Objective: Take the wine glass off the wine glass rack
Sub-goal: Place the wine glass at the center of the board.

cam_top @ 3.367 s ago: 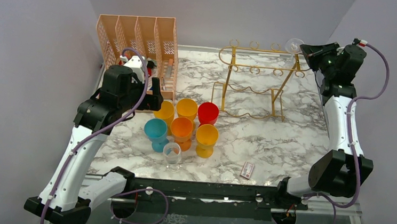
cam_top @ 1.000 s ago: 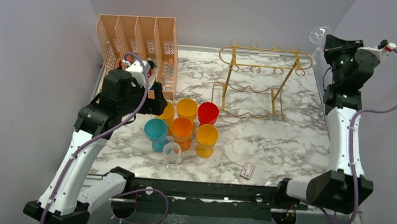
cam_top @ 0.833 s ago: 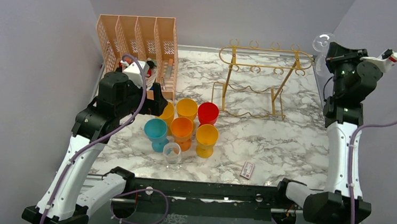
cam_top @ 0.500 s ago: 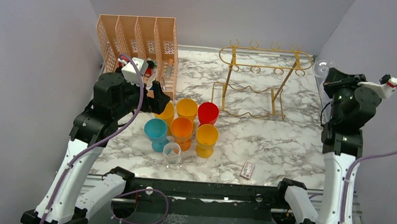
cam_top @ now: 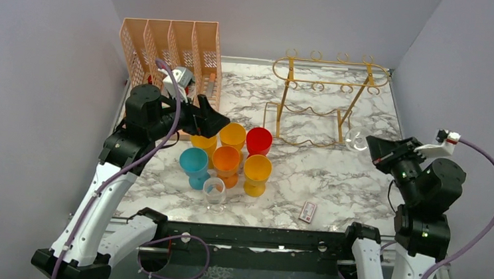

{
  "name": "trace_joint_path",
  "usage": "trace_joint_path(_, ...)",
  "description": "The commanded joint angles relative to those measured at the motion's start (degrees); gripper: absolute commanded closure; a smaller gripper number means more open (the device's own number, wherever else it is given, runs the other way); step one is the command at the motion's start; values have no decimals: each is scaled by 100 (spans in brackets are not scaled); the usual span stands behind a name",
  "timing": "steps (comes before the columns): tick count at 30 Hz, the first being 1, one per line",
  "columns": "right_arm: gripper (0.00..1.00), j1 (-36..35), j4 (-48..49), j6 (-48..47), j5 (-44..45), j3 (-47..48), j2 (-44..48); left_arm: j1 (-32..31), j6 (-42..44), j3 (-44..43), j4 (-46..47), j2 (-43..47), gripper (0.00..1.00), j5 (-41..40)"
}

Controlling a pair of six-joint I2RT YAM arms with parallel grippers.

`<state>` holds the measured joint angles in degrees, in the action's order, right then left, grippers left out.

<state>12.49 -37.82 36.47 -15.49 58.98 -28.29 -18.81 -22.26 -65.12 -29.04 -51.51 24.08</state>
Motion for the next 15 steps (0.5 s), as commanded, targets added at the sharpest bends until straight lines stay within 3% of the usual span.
trace_joint_path(1, 99, 17, -842, -392, -1702, 39, -320, 26, -638, 179, 357, 163, 4, 784)
trace_joint_path(6, 99, -143, -630, -70, -2288, -203, -178, 14, -1057, 429, 512, 157, 5, 1297)
trace_joint_path(10, 99, -289, 114, 402, -3193, -1013, -15, -164, -1299, 507, 788, -66, 6, 1473)
trace_joint_path(15, 99, -414, 441, -21, -3765, -1104, -409, -1637, -1124, -88, 885, -1011, 10, 676)
